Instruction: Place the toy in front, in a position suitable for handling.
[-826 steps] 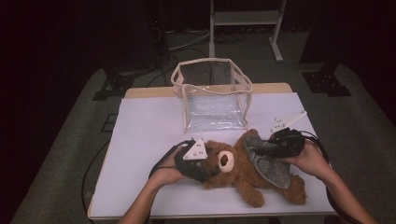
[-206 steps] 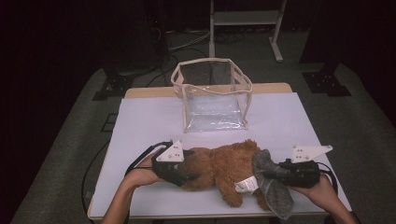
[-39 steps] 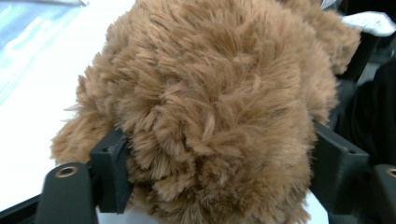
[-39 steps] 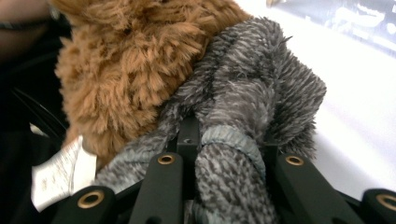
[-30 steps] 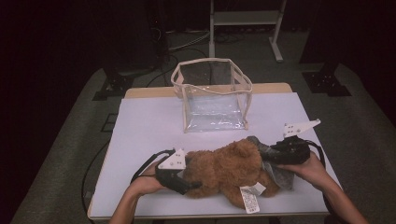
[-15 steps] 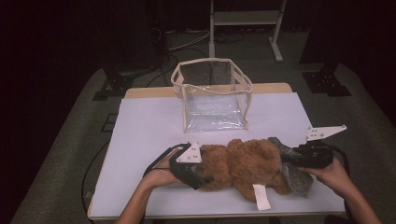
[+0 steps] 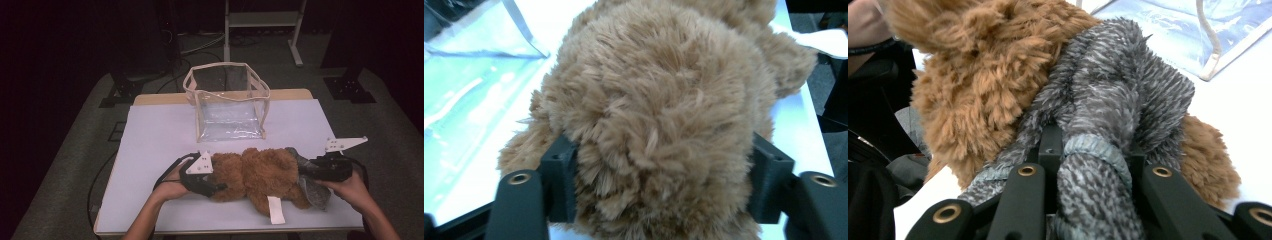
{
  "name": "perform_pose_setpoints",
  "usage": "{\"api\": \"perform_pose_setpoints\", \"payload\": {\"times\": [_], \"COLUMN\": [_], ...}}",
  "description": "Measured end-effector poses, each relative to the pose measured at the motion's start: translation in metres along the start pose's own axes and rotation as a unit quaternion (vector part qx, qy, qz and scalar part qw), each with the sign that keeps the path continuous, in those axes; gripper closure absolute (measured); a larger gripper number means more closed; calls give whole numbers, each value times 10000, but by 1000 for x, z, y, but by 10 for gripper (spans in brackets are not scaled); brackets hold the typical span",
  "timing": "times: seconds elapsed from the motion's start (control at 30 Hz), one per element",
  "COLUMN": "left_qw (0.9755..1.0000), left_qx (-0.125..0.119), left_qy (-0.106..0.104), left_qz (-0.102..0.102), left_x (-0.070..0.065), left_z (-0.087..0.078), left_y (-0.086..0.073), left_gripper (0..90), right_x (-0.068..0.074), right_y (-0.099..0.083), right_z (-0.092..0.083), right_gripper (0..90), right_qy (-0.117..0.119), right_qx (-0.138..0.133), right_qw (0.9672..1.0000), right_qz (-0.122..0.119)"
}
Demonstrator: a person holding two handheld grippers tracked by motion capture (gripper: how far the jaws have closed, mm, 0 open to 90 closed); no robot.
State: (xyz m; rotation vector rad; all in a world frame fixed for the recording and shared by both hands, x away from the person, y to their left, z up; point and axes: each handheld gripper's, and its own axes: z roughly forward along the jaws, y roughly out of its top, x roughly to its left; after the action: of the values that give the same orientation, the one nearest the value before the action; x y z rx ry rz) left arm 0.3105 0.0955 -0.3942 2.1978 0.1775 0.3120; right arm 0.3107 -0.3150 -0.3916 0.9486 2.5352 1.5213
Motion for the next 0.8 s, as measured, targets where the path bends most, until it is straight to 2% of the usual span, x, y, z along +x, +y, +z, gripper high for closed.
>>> {"api": "perform_pose_setpoints", "payload": {"times": [0.1, 0.2, 0.3, 0.33, 0.37, 0.43, 0.6, 0.7, 0.8], "left_qw": [9999, 9997, 9989, 9989, 9993, 9995, 9997, 9998, 9999], "left_qx": [96, 225, 467, 466, 326, 236, 166, 138, 114], "left_qy": [38, 27, 21, 43, 23, 44, 43, 43, 48], "left_qz": [39, 38, -39, -52, -176, -202, -146, -104, -57], "left_x": [5, 8, 8, 7, 6, 3, 0, -1, -3], "left_z": [-12, -28, -34, -35, -36, -39, -39, -37, -36], "left_y": [6, 4, -8, -14, -18, -21, -17, -15, -14], "left_gripper": [337, 336, 329, 321, 314, 296, 287, 287, 284], "right_x": [2, 3, 4, 4, 4, 3, 5, 14, 29], "right_y": [2, 4, 3, 2, 1, 1, 16, 33, 54], "right_z": [8, 20, 38, 43, 47, 44, 17, 7, 10], "right_gripper": [721, 720, 720, 719, 719, 718, 719, 718, 718], "right_qy": [43, 152, 198, 204, 196, 129, -52, 28, 193], "right_qx": [-8, 7, 153, 217, 260, 216, 32, -70, -68], "right_qw": [10000, 9999, 9997, 9995, 9994, 9997, 9999, 9994, 9980], "right_qz": [-43, -65, -69, -75, -89, -75, -138, -328, -597]}}
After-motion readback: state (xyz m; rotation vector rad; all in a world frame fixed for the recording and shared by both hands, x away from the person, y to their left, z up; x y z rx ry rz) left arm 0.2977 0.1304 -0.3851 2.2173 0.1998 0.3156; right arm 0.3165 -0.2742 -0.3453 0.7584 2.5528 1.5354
